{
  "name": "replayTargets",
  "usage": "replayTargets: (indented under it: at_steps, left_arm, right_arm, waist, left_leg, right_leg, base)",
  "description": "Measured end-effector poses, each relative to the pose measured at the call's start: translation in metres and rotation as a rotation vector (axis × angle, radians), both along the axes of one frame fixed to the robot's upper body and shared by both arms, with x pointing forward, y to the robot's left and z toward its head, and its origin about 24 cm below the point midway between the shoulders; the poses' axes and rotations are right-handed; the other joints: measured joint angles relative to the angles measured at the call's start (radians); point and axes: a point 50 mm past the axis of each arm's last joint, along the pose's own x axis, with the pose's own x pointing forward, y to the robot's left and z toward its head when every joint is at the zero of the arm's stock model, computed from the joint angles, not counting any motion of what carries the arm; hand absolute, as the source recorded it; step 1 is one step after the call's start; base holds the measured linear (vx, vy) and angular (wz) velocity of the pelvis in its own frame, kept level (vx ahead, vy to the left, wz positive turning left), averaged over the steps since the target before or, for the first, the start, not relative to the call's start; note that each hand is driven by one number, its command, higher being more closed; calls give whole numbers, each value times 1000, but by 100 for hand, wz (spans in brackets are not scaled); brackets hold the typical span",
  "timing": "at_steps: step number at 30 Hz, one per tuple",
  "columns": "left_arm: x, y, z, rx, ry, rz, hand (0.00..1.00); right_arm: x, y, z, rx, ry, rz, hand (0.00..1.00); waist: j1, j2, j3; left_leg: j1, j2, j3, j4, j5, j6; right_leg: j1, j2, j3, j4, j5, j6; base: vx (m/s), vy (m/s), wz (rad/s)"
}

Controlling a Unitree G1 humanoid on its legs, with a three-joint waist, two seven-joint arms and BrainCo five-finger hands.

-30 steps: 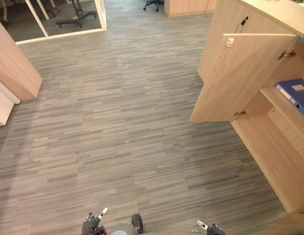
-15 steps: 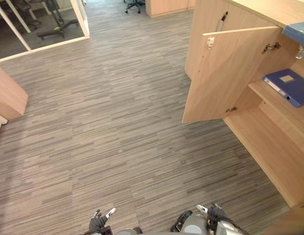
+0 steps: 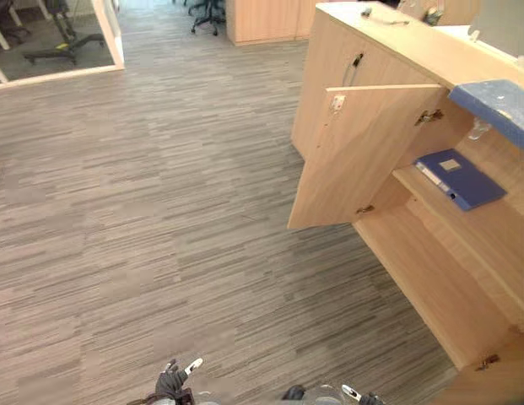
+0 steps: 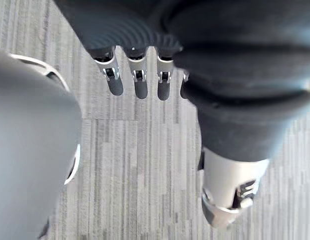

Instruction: Walk over to the cabinet, pick up the folder, carry it to the office cabinet, place the folder inside the office cabinet, then close the office cabinet door

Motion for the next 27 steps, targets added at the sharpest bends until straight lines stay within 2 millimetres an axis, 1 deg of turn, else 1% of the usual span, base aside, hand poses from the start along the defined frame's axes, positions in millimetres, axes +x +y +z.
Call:
replayTargets:
  at_steps: [1, 2, 3, 4, 5, 6, 7, 8, 9, 10, 11, 12, 13, 14, 15, 17, 19, 22, 23, 25, 27]
  left_arm:
    - [1, -1, 1, -2, -10, 1, 0]
    - [2, -1, 1, -3, -13, 3, 0]
    - [4, 0, 2, 1, -25, 5, 0]
    - [4, 0, 3, 3, -29, 6, 0]
    - [4, 1, 4, 1, -39, 17, 0]
    - [6, 2, 5, -2, -50, 31, 0]
    - [7, 2, 5, -4, -53, 36, 0]
    - [6, 2, 5, -8, -54, 58, 0]
    - [3, 2, 4, -9, -49, 86, 0]
    - [1, 2, 3, -13, -47, 104, 0]
    - [1, 10, 5, 12, -48, 114, 0]
    - [4, 17, 7, 36, -62, 113, 0]
    - [3, 20, 8, 36, -63, 134, 0]
    - [1, 24, 7, 45, -50, 145, 0]
    - [-3, 27, 6, 54, -29, 143, 0]
    - [-10, 29, 4, 59, -3, 142, 0]
    - [-26, 31, 1, 71, 43, 141, 0]
    - [-38, 29, -2, 67, 72, 145, 0]
    - [-40, 29, -2, 68, 77, 145, 0]
    - [-45, 27, -4, 64, 101, 142, 0]
    - [-46, 25, -5, 60, 108, 144, 0]
  right_arm:
    - [2, -2, 1, -6, -2, 5, 0]
    - [2, -4, 1, -11, -4, 5, 0]
    - [9, -4, 2, -12, -22, -4, 0]
    - [11, -4, 2, -12, -27, -8, 0]
    - [13, -4, 3, -9, -33, -17, 0]
    - [14, -3, 3, -9, -36, -24, 0]
    - [14, -3, 3, -7, -36, -29, 0]
    - [12, -4, 3, -10, -33, -34, 0]
    - [8, -6, 2, -16, -25, -35, 0]
    - [6, -5, 2, -14, -22, -36, 0]
    - [2, 7, -1, 17, -12, -33, 0]
    - [3, 16, -2, 41, -14, -35, 0]
    - [4, 17, -2, 45, -16, -34, 0]
    - [4, 17, -2, 46, -19, -33, 0]
    - [5, 17, -2, 45, -24, -27, 0]
    - [5, 19, -2, 51, -24, -21, 0]
    - [6, 22, -3, 62, -27, -11, 0]
    - [6, 21, -2, 55, -26, 5, 0]
    - [6, 20, -2, 54, -26, 11, 0]
    - [8, 17, -2, 43, -26, 48, 0]
    - [9, 15, -1, 33, -31, 63, 0]
  waist:
    - [13, 8, -4]
    - [16, 9, -3]
    - [15, 8, -3]
    - [16, 8, -3]
    - [21, 8, -2]
    - [29, 5, 1]
    - [30, 4, 1]
    - [30, 2, 3]
    - [34, 1, 2]
    - [38, -2, 1]
    - [31, -26, -6]
    - [38, -62, 8]
    - [36, -65, 9]
    - [38, -66, 7]
    - [39, -74, 2]
    - [45, -74, 2]
    - [46, -75, -11]
    - [47, -65, -28]
    - [49, -64, -32]
    - [50, -59, -42]
    - [48, -55, -45]
  left_leg:
    - [-32, 16, -4, 95, -27, 8]
    - [-51, 15, -6, 112, -48, 13]
    - [-98, 9, -7, 106, -73, 12]
    - [-119, 6, -11, 83, -76, 13]
    - [-161, -14, -44, 7, -77, 13]
    - [-189, -46, -96, -88, -73, 7]
    - [-196, -71, -136, -147, -69, 3]
    - [-194, -127, -232, -288, -46, -3]
    - [-171, -177, -318, -375, 76, -2]
    - [-148, -205, -331, -392, 117, 14]
    - [-140, -237, -321, -401, 112, 15]
    - [-160, -264, -345, -354, 104, 16]
    - [-170, -275, -372, -335, 92, 17]
    - [-173, -286, -383, -331, 77, 28]
    - [-168, -298, -373, -343, 71, 35]
    - [-137, -298, -355, -379, 71, 35]
    - [-91, -296, -318, -444, 71, 36]
    - [-48, -288, -276, -522, 77, 39]
    - [-41, -289, -267, -537, 80, 39]
    - [-10, -301, -220, -592, 95, 49]
    - [12, -313, -194, -619, 102, 58]
  right_leg:
    - [25, 7, 44, -17, -6, 4]
    - [34, 7, 62, -27, -6, 5]
    - [45, 6, 93, -44, -4, 5]
    - [48, 5, 109, -48, -4, 6]
    - [55, 1, 141, -53, -3, 14]
    - [64, -14, 173, -54, -4, 35]
    - [71, -24, 189, -54, -5, 46]
    - [84, -50, 218, -50, -10, 82]
    - [94, -76, 255, -39, -19, 118]
    - [101, -85, 272, -42, -16, 137]
    - [104, -110, 284, -63, -6, 152]
    - [98, -124, 284, -83, 13, 144]
    - [101, -126, 289, -96, 26, 151]
    - [108, -129, 293, -123, 44, 150]
    - [113, -137, 295, -149, 71, 152]
    - [115, -140, 308, -161, 88, 146]
    - [102, -143, 339, -166, 94, 153]
    - [65, -145, 395, -168, 96, 157]
    - [55, -147, 406, -167, 98, 159]
    - [8, -169, 443, -140, 99, 161]
    - [-24, -189, 451, -97, 99, 161]
  base:
    - [198, 23, -77]
    - [205, 60, -91]
    - [164, 53, -69]
    - [203, 83, -83]
    - [205, 136, -84]
    - [207, 174, -85]
    - [209, 243, -79]
    - [210, 328, -77]
    - [231, 359, -81]
    - [329, 388, -52]
    - [376, 299, -26]
    - [356, 244, -14]
    - [295, 145, -20]
    - [271, 129, -15]
    - [310, 147, -19]
    - [198, 98, -27]
    - [114, 50, -50]
    - [56, 20, -63]
    - [16, 33, -67]
    - [6, 66, -66]
    - [-1, 94, -48]
